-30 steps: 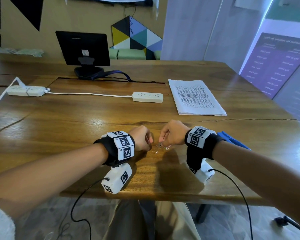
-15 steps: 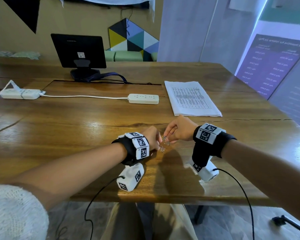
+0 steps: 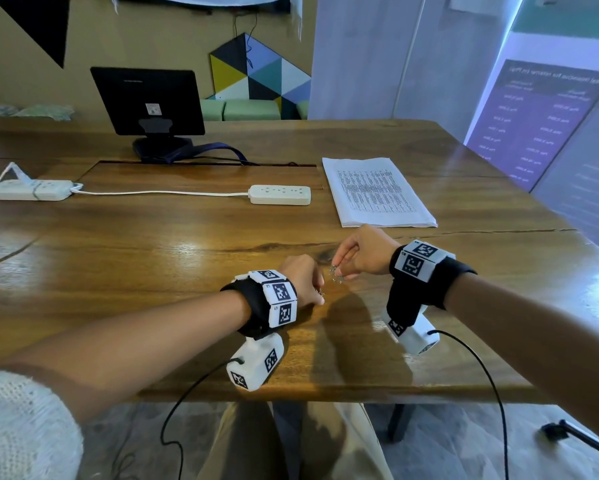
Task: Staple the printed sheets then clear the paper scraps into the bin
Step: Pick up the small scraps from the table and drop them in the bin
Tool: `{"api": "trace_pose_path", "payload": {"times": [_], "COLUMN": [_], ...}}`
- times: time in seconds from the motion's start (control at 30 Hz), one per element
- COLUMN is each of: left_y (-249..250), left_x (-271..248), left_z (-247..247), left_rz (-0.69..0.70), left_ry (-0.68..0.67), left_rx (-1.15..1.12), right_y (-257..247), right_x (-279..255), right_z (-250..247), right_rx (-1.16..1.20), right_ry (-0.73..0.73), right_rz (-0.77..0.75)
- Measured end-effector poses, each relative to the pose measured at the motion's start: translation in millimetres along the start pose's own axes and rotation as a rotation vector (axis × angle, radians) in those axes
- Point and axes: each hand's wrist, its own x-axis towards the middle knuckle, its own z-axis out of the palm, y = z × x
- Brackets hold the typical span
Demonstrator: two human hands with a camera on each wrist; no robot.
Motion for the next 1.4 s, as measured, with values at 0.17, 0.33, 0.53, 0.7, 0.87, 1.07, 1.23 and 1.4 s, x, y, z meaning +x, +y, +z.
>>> {"api": "trace_pose_path", "payload": {"times": [0.17,0.33,0.53,0.7,0.87,1.07,1.23,1.4], "left_y": [0.0,2.6,7.7,13.9,12.9,-0.5,5.1,42.2], "left_x": [1.0,1.7,2.0,6.4,14.1,16.1,13.9,1.7], "left_z": [-2.5,-5.4,-6.1,-7.1,-10.8,-18.3,-23.7,-19.2], "left_rz": [0.037,0.108,0.151,0.12,0.059,-0.051,-0.099,-0.058], "left_ry": [0.009,-0.032,-0.06,-0.084,-0.079,-0.03,-0.055,-0.187], "left_rx": [-0.026,0.064,0.257,0.286,0.159,-0.131,-0.439,-0.747], "right_y": [1.9,8.4,16.3,20.7,23.6,36.8,54.9,76.2], "right_x": [-3.4,-8.4,-14.1,-20.7,-27.0,-34.0,-48.8,-87.5], "right_z": [-0.7,-3.3,-7.7,-6.1,-6.4,-7.8,-12.9,-26.9], "right_rx": [0.01,-0.007,-0.023,0.003,0.018,0.041,0.217,0.217], "right_ry": [0.01,0.027,0.047,0.053,0.067,0.085,0.088,0.183], "right_rz": [-0.011,0.002,0.026,0.031,0.017,0.007,0.0,-0.044]}}
